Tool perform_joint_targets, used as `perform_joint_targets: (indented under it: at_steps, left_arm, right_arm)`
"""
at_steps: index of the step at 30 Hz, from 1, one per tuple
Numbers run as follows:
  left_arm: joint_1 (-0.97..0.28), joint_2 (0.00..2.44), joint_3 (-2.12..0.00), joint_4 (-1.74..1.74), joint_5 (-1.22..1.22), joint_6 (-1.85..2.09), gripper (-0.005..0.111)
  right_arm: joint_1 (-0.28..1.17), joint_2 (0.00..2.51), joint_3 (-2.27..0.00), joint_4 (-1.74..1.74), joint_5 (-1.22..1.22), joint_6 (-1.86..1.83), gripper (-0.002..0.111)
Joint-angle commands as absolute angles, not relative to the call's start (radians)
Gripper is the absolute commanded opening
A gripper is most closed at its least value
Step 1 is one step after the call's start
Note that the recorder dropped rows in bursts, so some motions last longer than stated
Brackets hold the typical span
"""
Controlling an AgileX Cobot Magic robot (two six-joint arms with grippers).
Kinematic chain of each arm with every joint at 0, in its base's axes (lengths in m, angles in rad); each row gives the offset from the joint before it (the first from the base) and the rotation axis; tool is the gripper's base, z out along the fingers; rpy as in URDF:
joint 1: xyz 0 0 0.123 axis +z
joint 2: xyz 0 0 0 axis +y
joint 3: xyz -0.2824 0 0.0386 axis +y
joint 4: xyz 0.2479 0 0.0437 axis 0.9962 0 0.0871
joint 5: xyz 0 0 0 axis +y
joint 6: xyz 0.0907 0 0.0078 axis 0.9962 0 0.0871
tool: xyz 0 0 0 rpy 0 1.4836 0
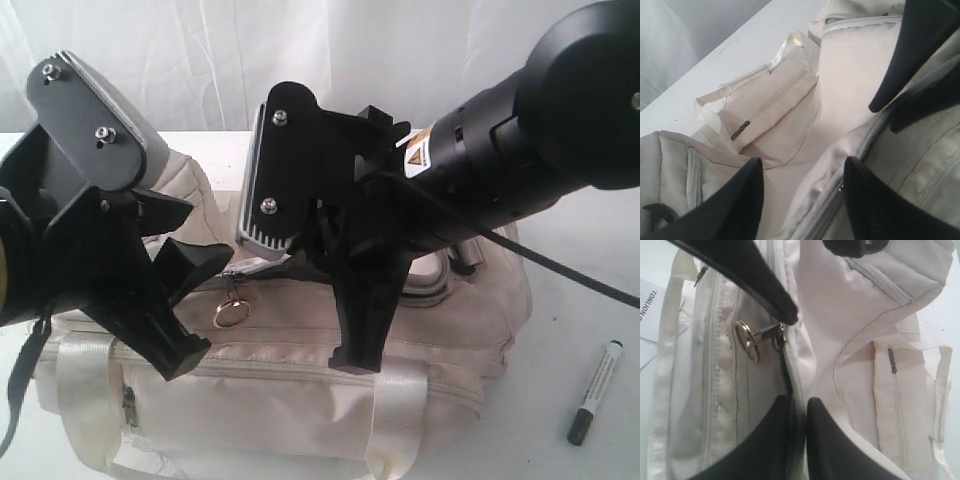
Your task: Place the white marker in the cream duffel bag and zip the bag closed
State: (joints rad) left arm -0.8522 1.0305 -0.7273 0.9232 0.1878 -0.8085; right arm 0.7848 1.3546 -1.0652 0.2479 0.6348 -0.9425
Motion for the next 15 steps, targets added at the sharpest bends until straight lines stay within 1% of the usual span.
perform_joint_targets:
  at_steps: [1, 11, 15]
  left_arm:
    - [-0.891, 1.023, -0.722, 0.901, 0.190, -0.754, 0.054]
    - [-1.037, 1.023, -0.722, 0.852, 0.284, -0.680, 0.054]
    - [-1.090, 1.023, -0.722, 0.844, 0.265, -0.601, 0.054]
  right_arm:
    - [0.778, 1.346, -1.075, 0.229, 0.572, -0.938, 0.000]
    - [0.776, 1.346, -1.075, 0.207, 0.514, -0.938, 0.000]
    - [0.776, 1.348, -1.075, 0.207, 0.537, -0.934, 0.000]
